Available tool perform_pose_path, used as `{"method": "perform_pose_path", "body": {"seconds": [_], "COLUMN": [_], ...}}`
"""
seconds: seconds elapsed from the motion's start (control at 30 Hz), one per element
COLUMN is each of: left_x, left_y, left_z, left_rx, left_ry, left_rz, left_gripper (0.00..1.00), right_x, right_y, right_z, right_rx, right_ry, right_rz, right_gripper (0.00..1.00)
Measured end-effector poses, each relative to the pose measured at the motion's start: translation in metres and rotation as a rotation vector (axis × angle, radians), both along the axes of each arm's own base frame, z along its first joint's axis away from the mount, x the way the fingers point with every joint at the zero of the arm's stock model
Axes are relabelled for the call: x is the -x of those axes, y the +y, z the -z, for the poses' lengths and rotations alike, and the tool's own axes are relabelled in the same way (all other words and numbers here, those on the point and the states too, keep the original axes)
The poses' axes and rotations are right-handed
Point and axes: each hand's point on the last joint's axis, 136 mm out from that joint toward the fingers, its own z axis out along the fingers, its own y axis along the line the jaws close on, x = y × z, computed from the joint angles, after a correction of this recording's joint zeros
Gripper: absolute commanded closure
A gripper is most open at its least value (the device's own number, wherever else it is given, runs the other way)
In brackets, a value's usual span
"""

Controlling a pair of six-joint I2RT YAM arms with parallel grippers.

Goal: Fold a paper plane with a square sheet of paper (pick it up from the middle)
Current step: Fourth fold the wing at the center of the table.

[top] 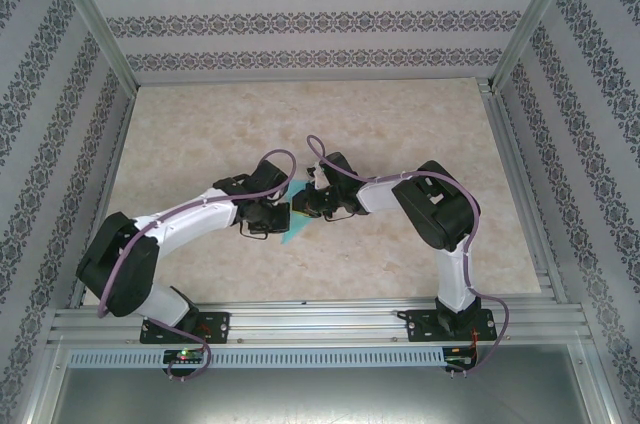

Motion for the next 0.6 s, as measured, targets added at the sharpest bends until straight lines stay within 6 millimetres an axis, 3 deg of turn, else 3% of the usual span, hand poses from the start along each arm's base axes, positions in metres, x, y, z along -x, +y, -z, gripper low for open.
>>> {"method": "perform_pose_path", "body": {"seconds": [0.13,0.3,0.6], "left_x": [-0.006,-0.007,-0.01], "left_y": [-0.017,-0.028,-0.024], "left_z": [-0.001,0.013,0.027], "left_rx": [0.068,0.098,0.1], "left_ry": [0.006,0.042,0.061], "left_rz": [0.019,0.034,0.015], "left_gripper": [0.89,0.89,0.89], "right_x": [0.0,0.0,0.0], "right_y": [0.0,0.0,0.0], "right_z": [0.0,0.0,0.0], "right_rx": [-0.001,-0.002,-0.003], "right_ry": [-0.001,-0.002,-0.003], "right_rz": [0.0,0.001,0.0], "right_gripper": [0.87,0.87,0.87]}}
